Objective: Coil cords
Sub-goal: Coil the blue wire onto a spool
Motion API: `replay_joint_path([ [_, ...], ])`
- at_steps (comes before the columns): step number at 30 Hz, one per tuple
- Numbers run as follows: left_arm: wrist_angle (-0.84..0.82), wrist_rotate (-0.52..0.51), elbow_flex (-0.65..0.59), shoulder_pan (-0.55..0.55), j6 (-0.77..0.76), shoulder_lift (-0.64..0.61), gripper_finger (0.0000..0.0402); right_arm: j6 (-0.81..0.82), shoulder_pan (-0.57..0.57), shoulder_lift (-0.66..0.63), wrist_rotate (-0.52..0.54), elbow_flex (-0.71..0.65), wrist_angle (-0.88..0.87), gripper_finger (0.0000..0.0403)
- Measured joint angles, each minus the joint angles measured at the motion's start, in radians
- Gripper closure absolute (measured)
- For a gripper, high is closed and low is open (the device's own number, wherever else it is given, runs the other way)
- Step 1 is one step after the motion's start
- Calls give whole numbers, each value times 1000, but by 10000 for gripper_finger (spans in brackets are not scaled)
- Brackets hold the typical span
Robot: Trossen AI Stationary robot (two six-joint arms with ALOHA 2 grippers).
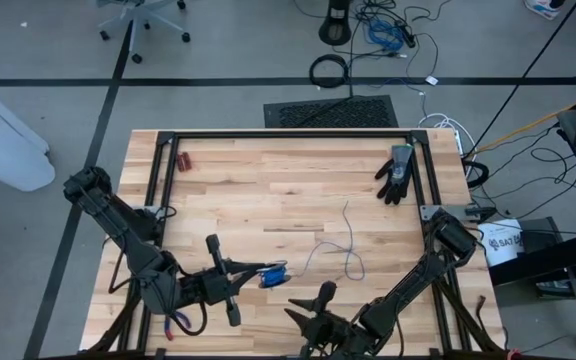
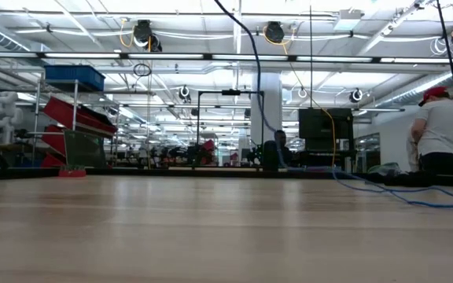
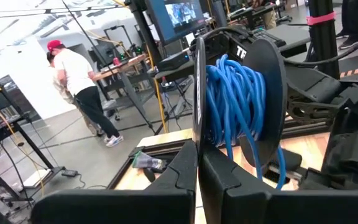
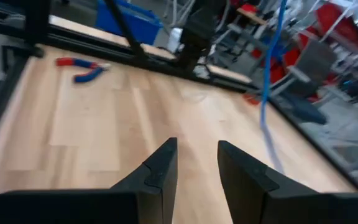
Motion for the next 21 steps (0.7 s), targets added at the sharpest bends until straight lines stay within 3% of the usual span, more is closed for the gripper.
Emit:
replay_joint_path([
  [5, 0, 4, 0, -1, -1, 0, 395, -138, -12, -10, 76, 1, 38, 300],
  [15, 0, 6, -1, -5, -2, 1, 395, -222, -115, -9, 32, 1, 35, 300],
  [21, 0, 6, -1, -21, 0, 1, 395, -181, -144, -9, -20, 1, 36, 300],
])
